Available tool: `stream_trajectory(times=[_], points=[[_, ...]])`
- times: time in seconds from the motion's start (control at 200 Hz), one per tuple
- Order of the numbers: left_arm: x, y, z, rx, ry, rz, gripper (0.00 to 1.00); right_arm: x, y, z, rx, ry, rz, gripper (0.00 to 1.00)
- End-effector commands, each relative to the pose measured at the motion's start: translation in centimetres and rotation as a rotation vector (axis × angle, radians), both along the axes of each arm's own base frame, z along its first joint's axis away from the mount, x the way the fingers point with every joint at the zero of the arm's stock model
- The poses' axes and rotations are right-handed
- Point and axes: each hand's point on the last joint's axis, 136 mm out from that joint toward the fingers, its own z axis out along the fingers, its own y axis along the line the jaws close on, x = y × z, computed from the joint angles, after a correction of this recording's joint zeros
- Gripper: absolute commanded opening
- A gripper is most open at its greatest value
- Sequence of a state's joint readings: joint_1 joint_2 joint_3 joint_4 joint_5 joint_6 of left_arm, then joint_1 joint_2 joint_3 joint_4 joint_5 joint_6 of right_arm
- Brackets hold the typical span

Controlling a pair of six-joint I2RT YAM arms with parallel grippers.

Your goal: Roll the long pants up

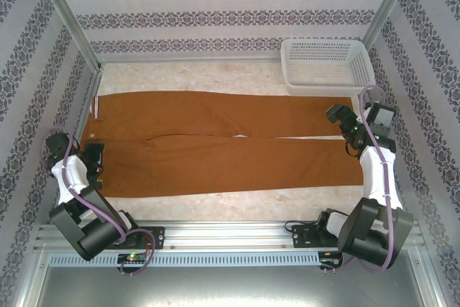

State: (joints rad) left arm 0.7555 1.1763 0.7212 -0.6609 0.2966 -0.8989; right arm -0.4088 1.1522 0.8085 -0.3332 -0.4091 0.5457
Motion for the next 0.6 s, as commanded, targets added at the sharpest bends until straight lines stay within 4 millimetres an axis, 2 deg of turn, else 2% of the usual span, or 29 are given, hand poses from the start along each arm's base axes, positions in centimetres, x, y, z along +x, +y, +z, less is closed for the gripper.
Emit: stream_trajectory(times=[0.0, 0.09, 0.17, 0.32, 0.485, 0.595], points=[[-4.3, 1.0, 2.6, 0.123, 0.148, 0.071, 1.00, 0.1, 0.2, 1.7, 0.013, -0.043, 0.002, 0.98], [-6.6, 1.8, 4.1, 0.228, 0.225, 0.087, 1.00, 0.0, 0.2, 1.7, 0.012, -0.048, -0.004, 0.98], [-7.6, 2.1, 4.2, 0.266, 0.267, 0.084, 1.00, 0.0, 0.4, 1.6, 0.020, -0.048, 0.003, 0.98], [-8.9, 1.7, 1.9, 0.235, 0.327, 0.110, 1.00, 0.1, 0.7, 1.8, 0.033, -0.039, 0.019, 0.98], [-9.0, 1.7, -1.1, 0.195, 0.320, 0.150, 1.00, 0.0, 0.6, 2.5, 0.017, -0.042, 0.022, 0.98], [-9.1, 2.4, -2.2, 0.177, 0.340, 0.159, 1.00, -0.4, 0.6, 2.6, 0.005, -0.040, 0.019, 0.98]])
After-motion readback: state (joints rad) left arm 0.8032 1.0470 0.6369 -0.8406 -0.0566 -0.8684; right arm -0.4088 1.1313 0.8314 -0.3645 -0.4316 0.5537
